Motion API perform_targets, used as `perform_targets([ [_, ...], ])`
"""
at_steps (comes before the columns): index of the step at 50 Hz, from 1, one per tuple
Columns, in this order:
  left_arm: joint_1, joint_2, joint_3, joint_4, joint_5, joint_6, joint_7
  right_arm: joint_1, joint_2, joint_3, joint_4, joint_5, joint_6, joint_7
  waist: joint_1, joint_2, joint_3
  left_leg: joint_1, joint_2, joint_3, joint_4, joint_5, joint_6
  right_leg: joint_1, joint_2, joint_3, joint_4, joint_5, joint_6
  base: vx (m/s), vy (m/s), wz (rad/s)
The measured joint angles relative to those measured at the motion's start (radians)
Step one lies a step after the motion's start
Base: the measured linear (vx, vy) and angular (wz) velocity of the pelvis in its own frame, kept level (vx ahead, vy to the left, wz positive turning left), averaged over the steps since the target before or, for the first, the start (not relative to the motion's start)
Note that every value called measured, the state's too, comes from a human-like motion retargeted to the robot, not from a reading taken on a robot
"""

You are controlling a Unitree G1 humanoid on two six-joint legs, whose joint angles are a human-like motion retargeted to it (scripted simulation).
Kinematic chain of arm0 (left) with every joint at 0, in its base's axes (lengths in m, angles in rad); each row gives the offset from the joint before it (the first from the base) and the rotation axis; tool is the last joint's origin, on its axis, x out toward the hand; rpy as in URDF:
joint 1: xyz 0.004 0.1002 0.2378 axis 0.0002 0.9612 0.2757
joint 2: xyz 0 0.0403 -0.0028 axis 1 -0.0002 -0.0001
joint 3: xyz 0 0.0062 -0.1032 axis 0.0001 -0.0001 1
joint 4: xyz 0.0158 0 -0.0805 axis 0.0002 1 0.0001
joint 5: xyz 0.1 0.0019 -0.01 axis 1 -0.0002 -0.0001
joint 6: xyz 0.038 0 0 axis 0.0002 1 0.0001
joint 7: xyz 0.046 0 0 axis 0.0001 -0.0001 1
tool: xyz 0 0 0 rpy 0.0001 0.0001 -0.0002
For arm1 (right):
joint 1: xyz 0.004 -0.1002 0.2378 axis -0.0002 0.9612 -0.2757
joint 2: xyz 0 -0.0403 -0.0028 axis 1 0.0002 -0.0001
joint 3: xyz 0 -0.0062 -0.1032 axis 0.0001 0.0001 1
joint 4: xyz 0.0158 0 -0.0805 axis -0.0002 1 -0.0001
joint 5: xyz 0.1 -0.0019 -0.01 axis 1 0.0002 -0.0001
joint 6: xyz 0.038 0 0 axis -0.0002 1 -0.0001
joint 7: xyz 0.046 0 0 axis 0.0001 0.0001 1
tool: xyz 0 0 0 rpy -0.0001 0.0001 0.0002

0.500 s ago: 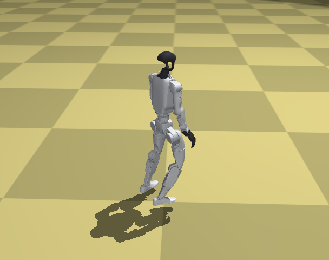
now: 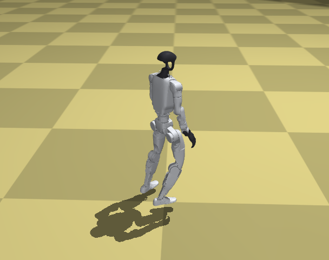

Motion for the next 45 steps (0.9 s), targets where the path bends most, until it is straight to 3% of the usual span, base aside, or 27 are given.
perform_targets([
  [45, -0.004, -0.007, 0.011, -0.017, -0.028, -0.001, -0.089, 0.011, -0.001, 0.009, 0.028, 0.033, 0.008, 0.078, 0.012, -0.007, -0.003, 0.023, -0.005, -0.008, -0.053, 0.025, 0.000, 0.017, 0.000, -0.017, -0.010, 0.021, -0.011, 0.00, 0.00, 0.00],
])
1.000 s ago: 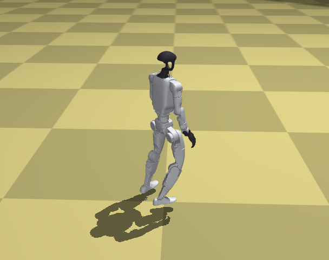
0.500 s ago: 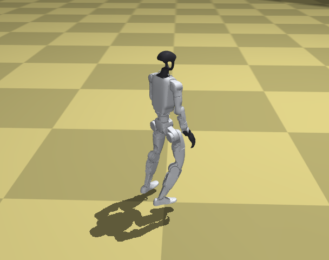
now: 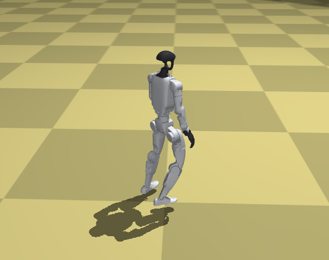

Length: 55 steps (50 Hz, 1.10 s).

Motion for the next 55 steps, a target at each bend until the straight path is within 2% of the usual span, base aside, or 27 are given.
perform_targets([
  [20, -0.030, 0.005, 0.026, 0.002, -0.068, 0.019, -0.054, -0.004, 0.007, 0.006, -0.013, 0.041, 0.024, 0.059, 0.001, 0.005, 0.003, -0.042, 0.003, -0.033, 0.018, 0.012, 0.002, -0.026, 0.003, -0.003, 0.022, 0.000, -0.025, 0.00, 0.00, 0.00],
  [32, -0.043, 0.040, 0.048, 0.008, -0.137, 0.040, -0.087, -0.020, 0.014, 0.002, -0.031, 0.071, 0.046, 0.099, 0.018, 0.030, 0.008, -0.188, 0.032, -0.078, 0.148, 0.013, -0.015, -0.058, 0.037, -0.051, -0.022, 0.038, -0.058, -0.08, -0.03, 0.28],
  [40, -0.063, 0.066, 0.057, -0.009, -0.174, 0.045, -0.115, -0.031, -0.012, -0.015, -0.033, 0.094, 0.063, 0.117, 0.015, 0.045, -0.008, -0.334, 0.087, 0.092, 0.360, -0.133, 0.041, -0.108, 0.045, -0.154, -0.080, 0.080, -0.056, -0.10, -0.01, 0.69],
  [46, -0.065, 0.084, 0.070, -0.011, -0.188, 0.054, -0.141, -0.037, -0.025, -0.030, -0.041, 0.122, 0.072, 0.128, -0.003, 0.068, -0.043, -0.360, 0.173, 0.234, 0.552, -0.238, 0.064, -0.135, 0.063, -0.247, -0.122, 0.103, -0.055, -0.10, -0.01, 0.73],
  [51, -0.052, 0.093, 0.084, -0.003, -0.190, 0.062, -0.150, -0.044, -0.038, -0.035, -0.050, 0.139, 0.072, 0.131, -0.026, 0.085, -0.072, -0.317, 0.243, 0.316, 0.615, -0.251, 0.059, -0.143, 0.078, -0.328, -0.152, 0.118, -0.058, -0.09, 0.01, 0.70],
  [55, -0.039, 0.092, 0.097, 0.006, -0.182, 0.066, -0.158, -0.067, -0.051, -0.032, -0.064, 0.146, 0.066, 0.135, -0.044, 0.091, -0.089, -0.275, 0.257, 0.349, 0.553, -0.226, 0.037, -0.143, 0.081, -0.388, -0.173, 0.130, -0.058, -0.08, 0.06, 0.62],
])
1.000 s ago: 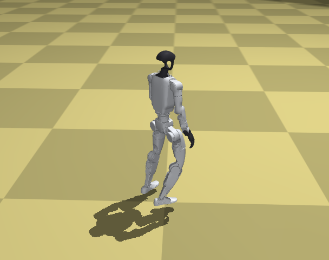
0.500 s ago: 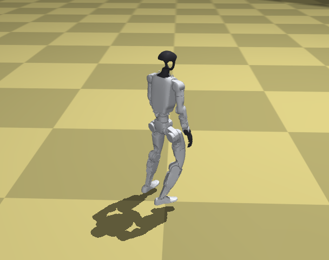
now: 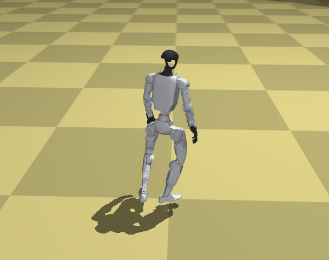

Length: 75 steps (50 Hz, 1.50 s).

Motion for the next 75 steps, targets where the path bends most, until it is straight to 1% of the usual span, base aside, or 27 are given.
perform_targets([
  [4, 0.011, -0.008, 0.002, 0.011, 0.020, 0.001, -0.004, -0.019, 0.004, 0.012, -0.014, 0.000, -0.007, 0.009, -0.007, 0.003, -0.008, 0.027, -0.020, 0.003, -0.109, 0.024, -0.024, 0.000, -0.015, -0.049, 0.005, 0.010, 0.007, -0.06, 0.12, 0.48],
  [7, 0.014, -0.015, -0.001, 0.019, 0.036, 0.000, -0.002, -0.029, 0.007, 0.023, -0.019, -0.005, -0.010, 0.017, -0.006, -0.001, -0.010, 0.041, -0.052, -0.004, -0.191, 0.030, -0.027, -0.006, -0.039, -0.075, 0.022, 0.014, 0.015, -0.06, 0.16, 0.37],
  [12, 0.011, -0.025, -0.009, 0.029, 0.051, 0.001, 0.008, -0.037, 0.012, 0.044, -0.021, -0.016, -0.008, 0.028, 0.006, -0.015, -0.009, 0.055, -0.112, -0.020, -0.286, 0.029, -0.010, -0.029, -0.098, -0.088, 0.070, 0.023, 0.030, -0.06, 0.19, 0.26],
  [16, -0.004, -0.027, -0.008, 0.038, 0.046, 0.003, 0.020, -0.045, 0.014, 0.056, -0.017, -0.022, -0.001, 0.040, 0.012, -0.038, -0.003, 0.065, -0.180, -0.039, -0.364, 0.045, 0.013, -0.071, -0.165, -0.060, 0.139, 0.027, 0.039, -0.05, 0.20, 0.19],
  [19, -0.014, -0.026, -0.001, 0.046, 0.032, 0.005, 0.032, -0.046, 0.018, 0.063, -0.012, -0.023, 0.003, 0.049, 0.009, -0.056, 0.006, 0.075, -0.229, -0.060, -0.412, 0.059, 0.028, -0.112, -0.215, -0.002, 0.204, 0.024, 0.046, -0.03, 0.19, 0.25],
  [22, -0.022, -0.025, 0.009, 0.056, 0.010, 0.010, 0.046, -0.043, 0.022, 0.065, -0.005, -0.020, 0.007, 0.059, -0.008, -0.078, 0.019, 0.092, -0.280, -0.092, -0.452, 0.073, 0.041, -0.168, -0.255, 0.119, 0.286, -0.008, 0.057, 0.00, 0.18, 0.50],
  [27, -0.025, -0.025, 0.033, 0.074, -0.029, 0.018, 0.065, -0.032, 0.027, 0.062, 0.005, -0.006, 0.009, 0.073, -0.050, -0.110, 0.041, 0.121, -0.347, -0.145, -0.487, 0.078, 0.058, -0.248, -0.264, 0.306, 0.409, -0.048, 0.066, 0.05, 0.16, 0.50],
  [30, -0.025, -0.029, 0.048, 0.085, -0.048, 0.023, 0.071, -0.027, 0.024, 0.057, 0.013, 0.008, 0.010, 0.080, -0.080, -0.125, 0.051, 0.139, -0.376, -0.174, -0.502, 0.076, 0.066, -0.292, -0.238, 0.392, 0.445, -0.052, 0.075, 0.10, 0.15, 0.48],
  [33, -0.022, -0.033, 0.061, 0.094, -0.064, 0.024, 0.075, -0.017, 0.017, 0.051, 0.024, 0.024, 0.011, 0.083, -0.111, -0.131, 0.057, 0.154, -0.392, -0.201, -0.511, 0.068, 0.070, -0.330, -0.192, 0.458, 0.433, -0.039, 0.092, 0.14, 0.14, 0.48],
  [38, -0.022, -0.037, 0.074, 0.095, -0.086, 0.015, 0.072, -0.001, 0.017, 0.040, 0.032, 0.052, 0.014, 0.088, -0.150, -0.111, 0.066, 0.185, -0.391, -0.245, -0.527, 0.050, 0.071, -0.373, -0.098, 0.519, 0.311, 0.014, 0.122, 0.18, 0.11, 0.44],
  [42, -0.012, -0.046, 0.070, 0.083, -0.097, 0.001, 0.062, 0.004, 0.029, 0.030, 0.024, 0.066, 0.016, 0.090, -0.168, -0.096, 0.071, 0.210, -0.386, -0.276, -0.523, 0.028, 0.069, -0.398, -0.052, 0.545, 0.184, 0.061, 0.144, 0.22, 0.06, 0.41],
  [49, 0.002, -0.055, 0.052, 0.056, -0.106, -0.019, 0.044, 0.015, 0.021, 0.010, 0.031, 0.072, 0.022, 0.096, -0.183, -0.074, 0.078, 0.262, -0.375, -0.332, -0.475, -0.023, 0.058, -0.419, -0.026, 0.567, 0.029, 0.133, 0.169, 0.29, -0.01, 0.45],
  [54, 0.012, -0.056, 0.052, 0.043, -0.115, -0.025, 0.035, 0.016, 0.015, -0.005, 0.040, 0.069, 0.026, 0.105, -0.192, -0.057, 0.084, 0.314, -0.347, -0.383, -0.408, -0.037, 0.032, -0.399, -0.026, 0.570, 0.083, 0.164, 0.156, 0.39, -0.09, 0.56],
  [58, 0.031, -0.059, 0.070, 0.046, -0.136, -0.023, 0.033, 0.016, 0.013, -0.010, 0.048, 0.069, 0.027, 0.107, -0.194, -0.040, 0.084, 0.336, -0.308, -0.433, -0.309, 0.010, -0.004, -0.365, -0.008, 0.576, 0.178, 0.168, 0.126, 0.46, -0.15, 0.39],
  [60, 0.044, -0.059, 0.080, 0.052, -0.152, -0.021, 0.036, 0.015, 0.013, -0.009, 0.049, 0.073, 0.024, 0.103, -0.189, -0.026, 0.083, 0.327, -0.283, -0.465, -0.219, 0.063, -0.033, -0.336, 0.020, 0.580, 0.202, 0.155, 0.102, 0.47, -0.16, 0.15],
  [63, 0.067, -0.060, 0.096, 0.059, -0.178, -0.019, 0.043, 0.011, 0.013, -0.002, 0.046, 0.086, 0.019, 0.093, -0.165, 0.014, 0.085, 0.263, -0.251, -0.540, -0.015, 0.163, -0.111, -0.275, 0.096, 0.578, 0.190, 0.133, 0.054, 0.46, -0.15, -0.06],
  [65, 0.075, -0.059, 0.107, 0.057, -0.190, -0.015, 0.044, -0.001, 0.008, 0.001, 0.040, 0.097, 0.015, 0.086, -0.150, 0.045, 0.086, 0.190, -0.201, -0.547, 0.172, 0.255, -0.153, -0.229, 0.152, 0.570, 0.149, 0.132, 0.022, 0.45, -0.13, 0.01],
  [67, 0.083, -0.058, 0.115, 0.050, -0.201, -0.013, 0.048, -0.010, 0.001, 0.001, 0.032, 0.103, 0.010, 0.075, -0.128, 0.060, 0.084, 0.114, -0.160, -0.534, 0.336, 0.321, -0.159, -0.191, 0.188, 0.573, 0.124, 0.118, 0.003, 0.46, -0.12, -0.03],
  [68, 0.083, -0.057, 0.119, 0.045, -0.205, -0.011, 0.049, -0.017, -0.003, 0.001, 0.028, 0.106, 0.009, 0.070, -0.116, 0.064, 0.084, 0.073, -0.141, -0.525, 0.409, 0.333, -0.149, -0.171, 0.202, 0.575, 0.107, 0.112, -0.003, 0.46, -0.11, -0.08],
  [70, 0.083, -0.056, 0.128, 0.037, -0.210, -0.007, 0.048, -0.034, -0.009, 0.000, 0.023, 0.110, 0.010, 0.060, -0.089, 0.065, 0.083, -0.011, -0.111, -0.503, 0.528, 0.315, -0.116, -0.131, 0.223, 0.584, 0.073, 0.101, -0.008, 0.45, -0.11, -0.14],
  [73, 0.083, -0.054, 0.143, 0.028, -0.214, -0.005, 0.046, -0.060, -0.014, -0.001, 0.015, 0.108, 0.010, 0.049, -0.044, 0.055, 0.082, -0.134, -0.090, -0.465, 0.609, 0.224, -0.062, -0.067, 0.237, 0.602, 0.027, 0.079, -0.001, 0.44, -0.09, -0.22],
  [75, 0.078, -0.050, 0.157, 0.025, -0.218, -0.002, 0.040, -0.086, -0.015, -0.005, 0.007, 0.108, 0.012, 0.052, -0.014, 0.036, 0.085, -0.212, -0.097, -0.436, 0.598, 0.176, -0.038, -0.021, 0.232, 0.616, -0.010, 0.067, 0.007, 0.44, -0.08, -0.26],
])
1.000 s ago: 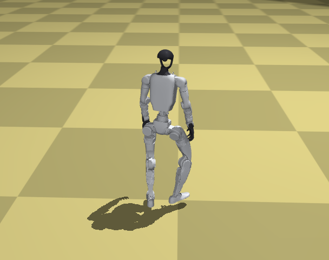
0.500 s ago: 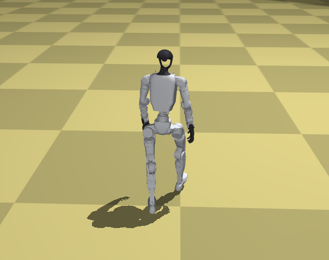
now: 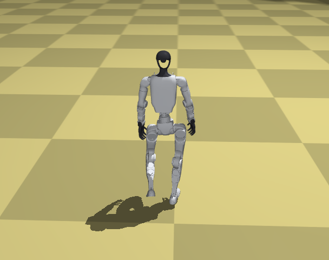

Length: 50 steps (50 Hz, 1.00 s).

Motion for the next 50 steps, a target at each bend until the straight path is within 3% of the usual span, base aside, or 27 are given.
perform_targets([
  [5, 0.014, -0.002, 0.028, 0.010, -0.013, 0.004, -0.008, -0.035, 0.006, 0.000, -0.036, 0.001, -0.007, 0.015, 0.055, -0.034, 0.011, -0.134, -0.024, 0.070, -0.228, -0.041, 0.005, 0.102, -0.021, 0.031, -0.041, -0.056, 0.019, 0.46, -0.05, -0.24],
  [12, 0.016, -0.008, 0.049, 0.062, -0.002, 0.016, -0.032, -0.055, 0.020, 0.028, -0.061, -0.042, -0.013, 0.067, 0.067, -0.086, 0.004, -0.175, -0.114, 0.116, -0.811, 0.077, -0.035, 0.184, -0.082, 0.039, -0.037, -0.149, 0.035, 0.49, 0.01, -0.01],
  [15, 0.016, -0.010, 0.052, 0.078, 0.001, 0.022, -0.038, -0.044, 0.031, 0.041, -0.050, -0.058, -0.011, 0.088, 0.063, -0.095, -0.015, -0.178, -0.128, 0.123, -0.923, 0.099, -0.037, 0.189, -0.097, 0.045, 0.013, -0.201, 0.035, 0.52, 0.07, 0.01],
  [20, 0.018, -0.010, 0.051, 0.097, -0.014, 0.031, -0.041, 0.001, 0.059, 0.046, 0.002, -0.064, 0.002, 0.107, 0.058, -0.131, -0.061, -0.176, -0.151, 0.149, -0.861, 0.140, -0.006, 0.179, -0.167, 0.018, 0.166, -0.253, 0.046, 0.56, 0.11, -0.07],
  [22, 0.007, -0.004, 0.049, 0.104, -0.031, 0.035, -0.051, 0.016, 0.068, 0.042, 0.034, -0.065, 0.010, 0.117, 0.054, -0.156, -0.075, -0.153, -0.181, 0.162, -0.847, 0.148, 0.012, 0.160, -0.215, 0.017, 0.266, -0.215, 0.065, 0.57, 0.15, 0.02],
  [25, -0.018, 0.011, 0.041, 0.107, -0.060, 0.037, -0.070, 0.031, 0.074, 0.036, 0.077, -0.070, 0.020, 0.141, 0.033, -0.211, -0.083, -0.069, -0.271, 0.178, -0.917, 0.148, 0.046, 0.101, -0.316, 0.033, 0.481, -0.074, 0.109, 0.57, 0.18, 0.28],
  [29, -0.043, 0.033, 0.027, 0.080, -0.068, 0.035, -0.070, 0.043, 0.063, 0.033, 0.089, -0.073, 0.030, 0.160, -0.018, -0.251, -0.076, 0.069, -0.379, 0.158, -1.045, 0.145, 0.076, -0.021, -0.449, 0.044, 0.799, 0.074, 0.094, 0.59, 0.20, 0.45],
  [34, -0.083, 0.064, 0.007, 0.040, -0.046, 0.037, -0.045, 0.048, 0.040, 0.023, 0.065, -0.070, 0.029, 0.150, -0.100, -0.254, -0.049, 0.267, -0.457, 0.088, -1.187, 0.124, 0.082, -0.166, -0.513, 0.044, 0.967, -0.005, 0.033, 0.59, 0.20, 0.62],
  [40, -0.141, 0.072, 0.008, -0.008, -0.047, 0.033, -0.023, 0.056, 0.027, 0.009, 0.017, -0.050, 0.033, 0.132, -0.195, -0.230, 0.021, 0.511, -0.472, -0.035, -1.311, 0.076, 0.071, -0.290, -0.449, 0.021, 0.769, -0.090, 0.056, 0.59, 0.16, 0.89],
  [46, -0.159, 0.062, -0.005, -0.053, -0.045, 0.001, -0.027, 0.064, 0.025, 0.002, 0.000, -0.050, 0.044, 0.127, -0.243, -0.190, 0.083, 0.673, -0.425, -0.131, -1.320, -0.015, 0.063, -0.325, -0.321, 0.022, 0.291, -0.004, 0.173, 0.61, 0.08, 0.78],
  [50, -0.137, 0.053, -0.019, -0.059, -0.029, -0.008, -0.042, 0.075, 0.024, -0.007, 0.000, -0.067, 0.046, 0.126, -0.254, -0.179, 0.088, 0.730, -0.406, -0.172, -1.270, -0.073, 0.055, -0.339, -0.283, 0.053, 0.121, 0.030, 0.209, 0.62, -0.01, 0.64],
])
